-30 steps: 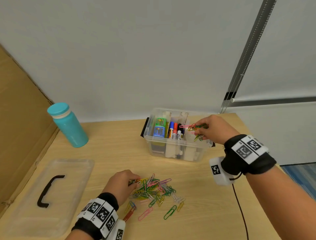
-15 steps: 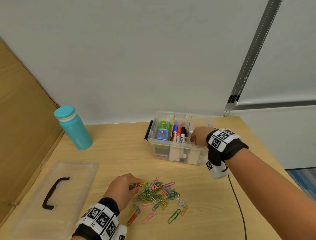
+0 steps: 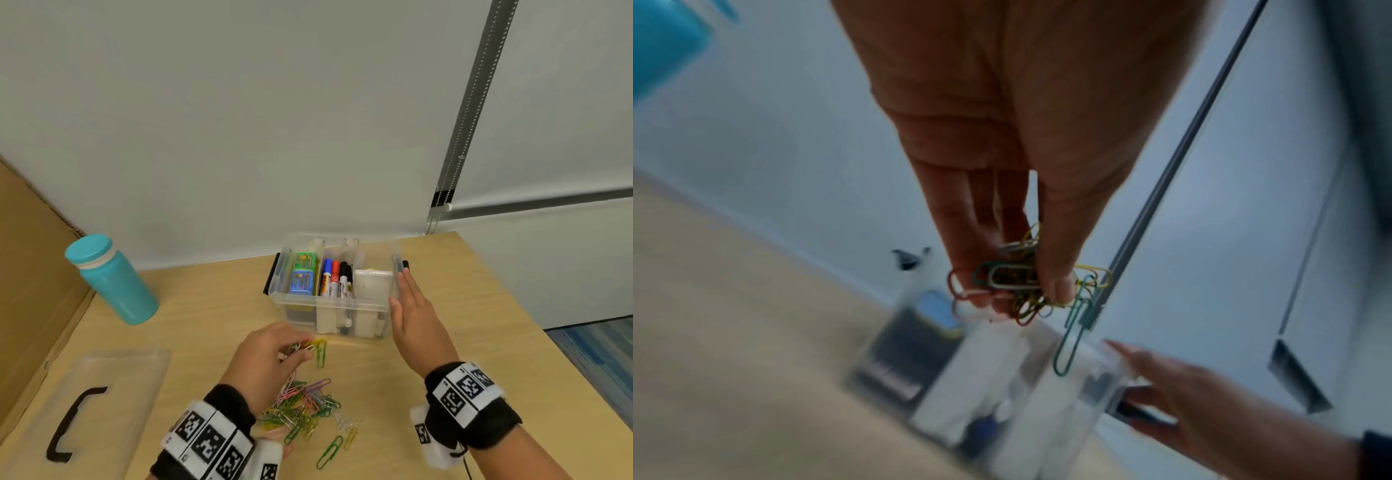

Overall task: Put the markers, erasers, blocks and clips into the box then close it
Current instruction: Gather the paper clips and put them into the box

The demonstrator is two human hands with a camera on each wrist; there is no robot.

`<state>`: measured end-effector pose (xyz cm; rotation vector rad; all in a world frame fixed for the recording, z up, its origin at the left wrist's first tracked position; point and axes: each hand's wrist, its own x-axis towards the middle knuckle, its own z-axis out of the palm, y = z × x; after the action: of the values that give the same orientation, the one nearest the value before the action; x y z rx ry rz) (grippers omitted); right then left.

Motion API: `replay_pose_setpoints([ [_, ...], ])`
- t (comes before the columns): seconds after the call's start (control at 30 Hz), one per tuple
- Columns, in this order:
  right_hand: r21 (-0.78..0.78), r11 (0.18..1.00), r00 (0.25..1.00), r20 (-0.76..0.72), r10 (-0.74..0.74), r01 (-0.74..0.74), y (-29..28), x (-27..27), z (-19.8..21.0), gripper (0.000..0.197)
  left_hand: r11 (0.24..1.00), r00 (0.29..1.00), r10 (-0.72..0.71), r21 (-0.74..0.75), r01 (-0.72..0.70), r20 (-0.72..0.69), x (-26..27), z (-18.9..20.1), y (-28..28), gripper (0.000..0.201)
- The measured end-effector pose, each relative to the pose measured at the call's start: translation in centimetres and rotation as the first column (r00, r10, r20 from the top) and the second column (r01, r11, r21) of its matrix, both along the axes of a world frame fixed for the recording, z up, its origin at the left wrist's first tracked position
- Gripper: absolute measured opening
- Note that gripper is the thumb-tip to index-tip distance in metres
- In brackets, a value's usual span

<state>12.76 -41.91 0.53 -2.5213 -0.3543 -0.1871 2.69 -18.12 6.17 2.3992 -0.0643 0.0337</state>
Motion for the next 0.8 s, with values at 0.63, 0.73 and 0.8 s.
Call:
replay_pose_setpoints([
  [0.63,-0.011,1.000,0.997,0.066,-0.028,0.029,0.2,-0.1,-0.4,0.070,0.765,0.938,-0.099,0.578,0.284,-0.331,16.2,2.6,-13.0,0.022],
  [0.73,-0.014,0.999,0.997,0.066,-0.039,0.040,0.2,-0.2,-0.4,0.068,0.810,0.926,-0.131,0.501,0.306,-0.353,16.3,2.6,-12.1,0.026],
  [0.8,-0.015,0.999,0.997,0.067,-0.041,0.042,0.1,-0.1,-0.5,0.069,0.879,0.946,-0.170,0.392,0.272,-0.276,15.1,3.1,-11.1,0.030],
])
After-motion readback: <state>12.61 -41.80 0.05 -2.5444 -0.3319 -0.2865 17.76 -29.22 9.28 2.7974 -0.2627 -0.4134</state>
